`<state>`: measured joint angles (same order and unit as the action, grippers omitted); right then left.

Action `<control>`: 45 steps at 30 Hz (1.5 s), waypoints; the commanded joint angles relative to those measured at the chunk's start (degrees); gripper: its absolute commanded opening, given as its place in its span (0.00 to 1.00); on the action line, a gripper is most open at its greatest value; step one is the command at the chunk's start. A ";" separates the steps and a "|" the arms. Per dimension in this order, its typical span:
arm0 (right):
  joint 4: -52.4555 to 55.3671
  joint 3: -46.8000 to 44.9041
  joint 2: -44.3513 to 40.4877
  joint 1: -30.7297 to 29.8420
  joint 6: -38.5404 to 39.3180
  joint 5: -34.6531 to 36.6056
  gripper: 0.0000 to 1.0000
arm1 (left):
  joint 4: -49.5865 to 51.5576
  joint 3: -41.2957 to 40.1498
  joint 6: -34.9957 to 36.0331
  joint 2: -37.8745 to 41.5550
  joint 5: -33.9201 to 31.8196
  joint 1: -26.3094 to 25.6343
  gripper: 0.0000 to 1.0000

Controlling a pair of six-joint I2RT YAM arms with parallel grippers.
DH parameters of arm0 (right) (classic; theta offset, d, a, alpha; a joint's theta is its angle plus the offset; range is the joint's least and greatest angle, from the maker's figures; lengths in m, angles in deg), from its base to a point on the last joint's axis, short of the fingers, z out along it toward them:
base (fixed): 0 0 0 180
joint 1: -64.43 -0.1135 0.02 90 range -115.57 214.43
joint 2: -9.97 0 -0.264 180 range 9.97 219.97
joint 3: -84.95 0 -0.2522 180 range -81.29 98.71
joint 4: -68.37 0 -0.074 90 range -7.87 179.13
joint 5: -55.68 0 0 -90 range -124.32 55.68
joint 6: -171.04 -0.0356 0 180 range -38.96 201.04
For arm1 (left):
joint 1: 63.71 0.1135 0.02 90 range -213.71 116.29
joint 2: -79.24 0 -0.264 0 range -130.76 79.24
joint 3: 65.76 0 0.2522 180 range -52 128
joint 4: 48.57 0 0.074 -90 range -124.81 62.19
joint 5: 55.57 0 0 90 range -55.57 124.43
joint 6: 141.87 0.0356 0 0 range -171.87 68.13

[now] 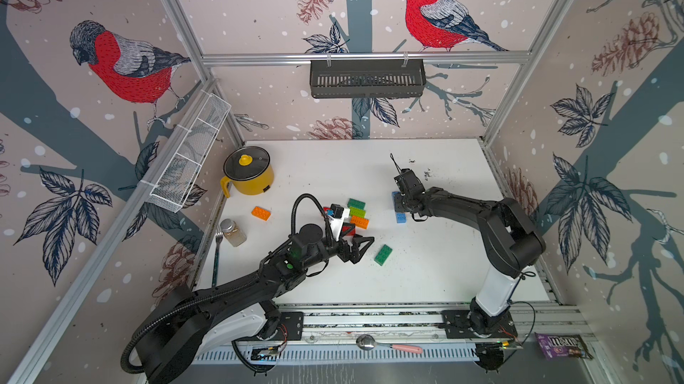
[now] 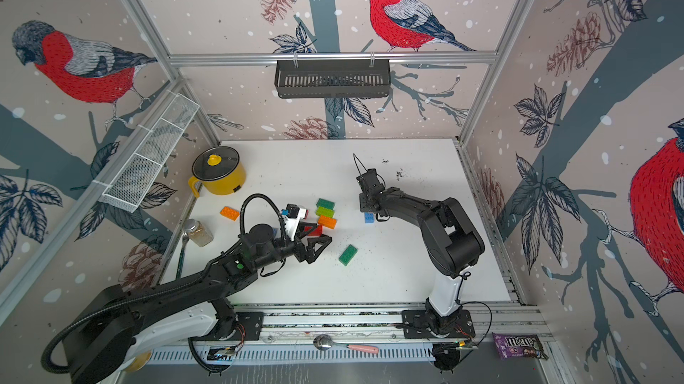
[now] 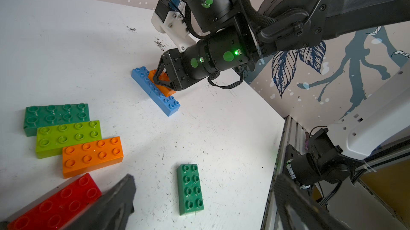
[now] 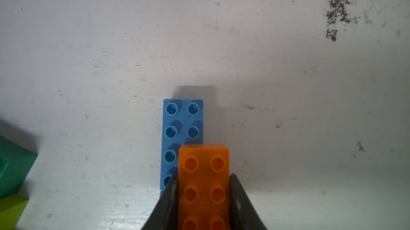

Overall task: Assemble a small pinwheel with lego
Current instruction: Assemble the lego brick with the lego brick.

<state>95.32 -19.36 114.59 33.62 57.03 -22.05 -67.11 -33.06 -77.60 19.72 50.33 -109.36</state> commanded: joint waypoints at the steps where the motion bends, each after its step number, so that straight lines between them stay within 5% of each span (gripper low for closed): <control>1: 12.18 0.19 2.37 0.18 -0.09 -3.70 0.02 | -3.06 0.04 -0.72 0.03 -0.44 -0.14 0.98; 13: 15.38 1.96 6.37 -0.87 -1.26 0.82 0.02 | -2.64 0.00 -0.50 0.02 -0.62 -0.14 0.97; 26: 16.12 3.79 2.16 0.04 -0.18 -1.86 0.04 | -2.67 0.13 -0.99 0.29 -1.49 -0.13 0.97; 45: 16.63 1.06 -4.42 1.83 -0.20 -1.93 0.30 | -3.21 0.00 -1.60 -0.27 -1.33 -0.14 0.98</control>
<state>107.95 -18.64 110.39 35.44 57.00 -23.23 -67.11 -33.08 -79.05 19.35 49.23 -109.36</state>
